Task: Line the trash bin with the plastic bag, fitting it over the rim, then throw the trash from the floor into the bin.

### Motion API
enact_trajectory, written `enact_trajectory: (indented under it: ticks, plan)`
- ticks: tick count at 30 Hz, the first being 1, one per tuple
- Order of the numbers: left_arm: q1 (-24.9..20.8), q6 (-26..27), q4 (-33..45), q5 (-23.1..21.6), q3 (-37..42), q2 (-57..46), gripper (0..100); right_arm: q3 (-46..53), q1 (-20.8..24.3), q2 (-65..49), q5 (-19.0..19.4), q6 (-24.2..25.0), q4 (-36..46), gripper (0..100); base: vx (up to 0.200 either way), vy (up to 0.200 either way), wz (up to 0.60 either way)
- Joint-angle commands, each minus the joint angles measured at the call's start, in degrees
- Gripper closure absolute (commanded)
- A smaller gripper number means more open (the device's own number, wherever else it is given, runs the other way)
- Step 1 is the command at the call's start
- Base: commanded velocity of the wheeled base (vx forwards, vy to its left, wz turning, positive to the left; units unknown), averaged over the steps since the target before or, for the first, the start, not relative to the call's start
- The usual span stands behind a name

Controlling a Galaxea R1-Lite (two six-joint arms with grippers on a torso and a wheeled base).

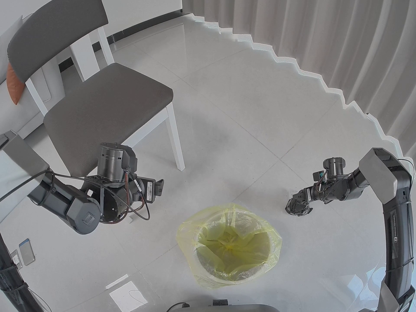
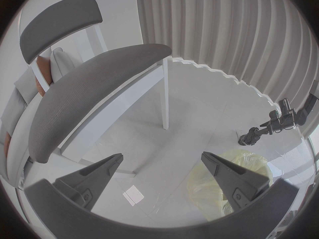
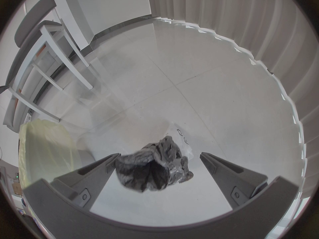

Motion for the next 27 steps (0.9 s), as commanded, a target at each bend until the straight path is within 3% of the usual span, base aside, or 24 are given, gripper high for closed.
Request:
enact_trajectory:
  ticks: [1, 9, 10, 19, 27]
  plan:
    - [0.3, 0.08, -0.05, 0.02, -0.58, 0.74, 0, -8.78, 0.96, 6.64, -0.29, 0.19, 5.87, 0, 0.0, 0.0, 0.0]
    - [0.22, 0.08, -0.49, 0.02, -1.55, 2.23, 0, -10.63, 1.4, 7.69, -0.38, 0.36, 7.1, 0, 0.0, 0.0, 0.0]
    - [0.13, 0.08, -0.66, 0.02, -1.72, 2.58, 0, -10.63, 1.4, 7.69, -0.47, 0.36, 7.1, 100, 0.0, 0.0, 0.0]
    - [-0.22, 0.34, -0.75, -0.07, -1.9, 2.23, 0, -7.29, 1.49, 5.06, -0.47, 0.19, 6.66, 100, 0.0, 0.0, 0.0]
    - [-0.84, 3.94, 0.3, -1.3, -2.86, -0.06, 0, 9.24, 1.22, -12.7, 0.32, 0.36, 4.38, 100, 0.0, 0.0, 0.0]
